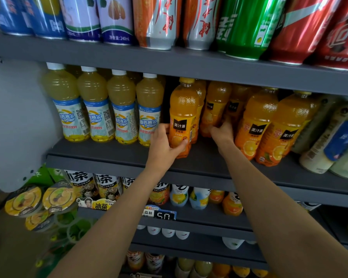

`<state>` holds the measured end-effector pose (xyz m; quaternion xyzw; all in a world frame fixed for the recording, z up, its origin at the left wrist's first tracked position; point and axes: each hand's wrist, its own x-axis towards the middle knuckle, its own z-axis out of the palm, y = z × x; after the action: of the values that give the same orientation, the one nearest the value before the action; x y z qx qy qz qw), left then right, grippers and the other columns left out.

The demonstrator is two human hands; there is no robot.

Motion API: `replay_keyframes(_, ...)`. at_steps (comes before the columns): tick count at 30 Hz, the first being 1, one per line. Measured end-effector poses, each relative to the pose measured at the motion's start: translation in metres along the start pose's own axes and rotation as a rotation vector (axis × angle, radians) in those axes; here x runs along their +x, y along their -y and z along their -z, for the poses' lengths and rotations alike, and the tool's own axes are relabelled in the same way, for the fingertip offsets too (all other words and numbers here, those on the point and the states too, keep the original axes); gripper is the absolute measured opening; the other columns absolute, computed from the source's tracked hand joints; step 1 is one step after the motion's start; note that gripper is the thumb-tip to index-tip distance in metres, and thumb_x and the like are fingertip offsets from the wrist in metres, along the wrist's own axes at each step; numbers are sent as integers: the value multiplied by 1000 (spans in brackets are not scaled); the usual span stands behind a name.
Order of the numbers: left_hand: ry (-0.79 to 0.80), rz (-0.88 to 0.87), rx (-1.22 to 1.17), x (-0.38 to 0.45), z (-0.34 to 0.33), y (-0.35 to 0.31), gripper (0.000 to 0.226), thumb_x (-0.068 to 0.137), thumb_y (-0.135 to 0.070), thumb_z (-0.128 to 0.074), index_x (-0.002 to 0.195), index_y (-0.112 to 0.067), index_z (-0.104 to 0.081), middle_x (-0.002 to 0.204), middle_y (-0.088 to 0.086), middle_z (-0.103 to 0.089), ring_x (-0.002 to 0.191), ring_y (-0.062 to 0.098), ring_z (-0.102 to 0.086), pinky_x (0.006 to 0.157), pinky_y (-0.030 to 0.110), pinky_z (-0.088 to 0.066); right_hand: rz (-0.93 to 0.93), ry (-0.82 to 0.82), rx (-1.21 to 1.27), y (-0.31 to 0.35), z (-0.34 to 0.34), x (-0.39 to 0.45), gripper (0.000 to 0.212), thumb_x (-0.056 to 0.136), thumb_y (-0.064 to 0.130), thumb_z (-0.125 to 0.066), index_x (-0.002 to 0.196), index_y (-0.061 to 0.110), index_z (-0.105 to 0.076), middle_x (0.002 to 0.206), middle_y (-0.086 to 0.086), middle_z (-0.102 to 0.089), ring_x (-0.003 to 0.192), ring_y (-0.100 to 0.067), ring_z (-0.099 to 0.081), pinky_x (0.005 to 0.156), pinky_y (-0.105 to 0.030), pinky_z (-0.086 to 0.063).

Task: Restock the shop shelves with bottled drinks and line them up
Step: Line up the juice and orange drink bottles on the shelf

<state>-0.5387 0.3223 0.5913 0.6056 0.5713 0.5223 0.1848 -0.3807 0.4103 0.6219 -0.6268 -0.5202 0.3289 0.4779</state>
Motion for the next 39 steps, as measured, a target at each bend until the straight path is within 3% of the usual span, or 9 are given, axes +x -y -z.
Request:
replay_keyframes(5,-1,-13,1,1,0,2,58,73,-43,-70,116,-16,-42,119,6,-51,112,22,-51,92,46,-48,-18,36,-6,11,-2,3,71,82,19,-67,141,18,-28,143,-8,-40,132,-28,-38,109,-44,-35)
replay_keyframes(10,-3,-22,18,0,0,0,56,77,-35,-72,118,-13,-41,121,7,-49,114,23,-49,94,45,-46,30,-93,-179,8,-6,-9,75,81,29,-68,141,15,-26,147,-17,-20,136,-37,-26,109,-46,-31)
replay_keyframes(14,-7,-26,15,0,0,0,58,76,-36,-72,119,-12,-41,123,8,-48,116,23,-48,95,46,-45,62,-4,-29,1,2,-14,64,87,17,-61,142,16,-28,142,-11,-41,130,-30,-40,106,-40,-35)
replay_keyframes(16,-16,-27,15,-1,-1,0,59,76,-36,-71,120,-11,-41,123,9,-48,116,24,-48,95,46,-45,67,-55,-39,0,4,-16,64,84,14,-66,137,11,-31,136,-12,-47,126,-29,-46,102,-38,-39)
replay_keyframes(22,2,-22,11,0,0,2,62,75,-43,-70,120,-14,-41,123,7,-48,116,23,-49,95,47,-46,86,-127,-215,-6,-4,-23,65,82,23,-69,135,7,-35,140,-17,-34,128,-34,-38,104,-39,-34)
replay_keyframes(26,17,-7,0,0,2,2,68,68,-56,-63,119,-17,-40,123,4,-50,115,21,-50,94,46,-47,88,-135,-222,-5,-8,-18,57,84,18,-67,132,5,-40,136,-17,-43,126,-32,-44,102,-39,-37)
replay_keyframes(30,35,-6,-3,1,2,4,61,75,-46,-68,121,-17,-39,125,5,-49,116,21,-49,95,47,-46,76,-103,-222,0,-8,-10,51,83,15,-68,127,5,-45,130,-16,-52,121,-31,-50,98,-38,-41)
replay_keyframes(35,27,2,10,0,2,2,67,70,-53,-62,122,-17,-39,125,5,-50,117,22,-49,95,46,-46,50,-133,-273,2,-11,-9,50,85,15,-66,127,4,-43,131,-17,-50,121,-32,-49,96,-39,-43)
replay_keyframes(39,18,-11,20,-1,1,1,60,77,-41,-68,122,-14,-40,124,7,-50,116,22,-50,96,47,-46,47,-109,-333,6,-9,-15,58,85,17,-66,132,3,-35,136,-18,-42,125,-34,-44,98,-40,-40)
